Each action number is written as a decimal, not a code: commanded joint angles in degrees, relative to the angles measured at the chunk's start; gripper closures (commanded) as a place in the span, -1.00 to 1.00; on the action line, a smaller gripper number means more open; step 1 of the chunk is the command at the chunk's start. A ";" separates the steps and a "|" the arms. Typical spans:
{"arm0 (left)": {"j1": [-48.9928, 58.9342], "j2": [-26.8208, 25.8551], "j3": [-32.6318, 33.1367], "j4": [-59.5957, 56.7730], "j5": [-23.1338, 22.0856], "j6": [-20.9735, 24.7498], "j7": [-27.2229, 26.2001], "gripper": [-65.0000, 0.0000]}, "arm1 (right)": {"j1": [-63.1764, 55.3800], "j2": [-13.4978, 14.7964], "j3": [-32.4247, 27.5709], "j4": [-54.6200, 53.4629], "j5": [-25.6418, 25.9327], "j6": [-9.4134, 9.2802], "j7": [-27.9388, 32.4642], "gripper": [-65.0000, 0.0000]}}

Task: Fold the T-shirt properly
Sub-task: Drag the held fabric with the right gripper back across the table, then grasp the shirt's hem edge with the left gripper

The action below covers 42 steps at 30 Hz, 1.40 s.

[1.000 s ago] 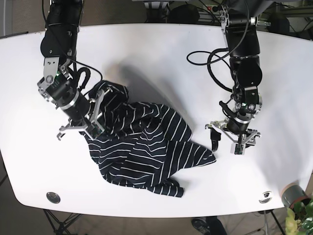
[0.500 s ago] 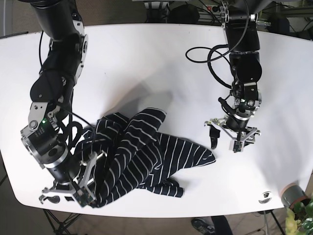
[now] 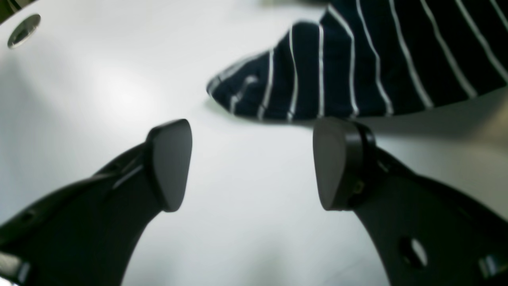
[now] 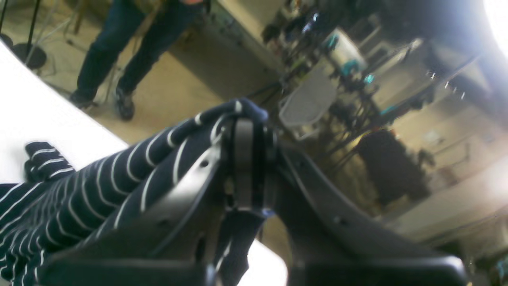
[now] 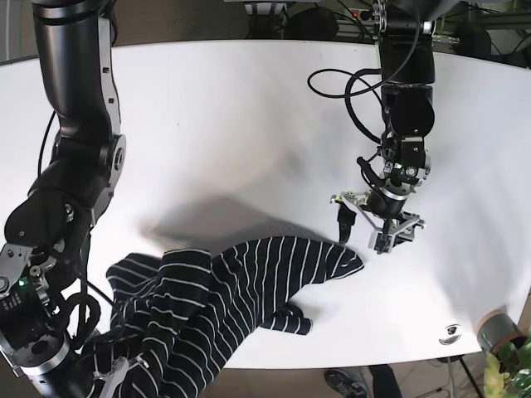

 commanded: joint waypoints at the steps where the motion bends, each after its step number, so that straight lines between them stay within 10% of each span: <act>1: -3.52 1.78 -0.27 -2.03 -0.55 0.12 -1.68 -0.37 | 3.29 1.13 0.17 -0.86 0.58 -0.34 1.80 0.93; 9: -14.07 3.10 -0.01 -18.29 -0.63 0.12 -2.56 -0.37 | 3.47 1.04 0.17 -1.30 0.66 -0.34 1.80 0.93; 27: -27.26 2.05 -0.18 -54.51 -0.63 0.38 -22.60 -0.38 | 0.04 1.04 0.17 -0.95 0.75 -0.34 1.80 0.93; 42: -27.35 0.90 0.26 -57.32 -0.19 5.57 -20.14 -0.18 | -2.34 0.96 0.26 -0.95 0.75 -0.34 1.89 0.93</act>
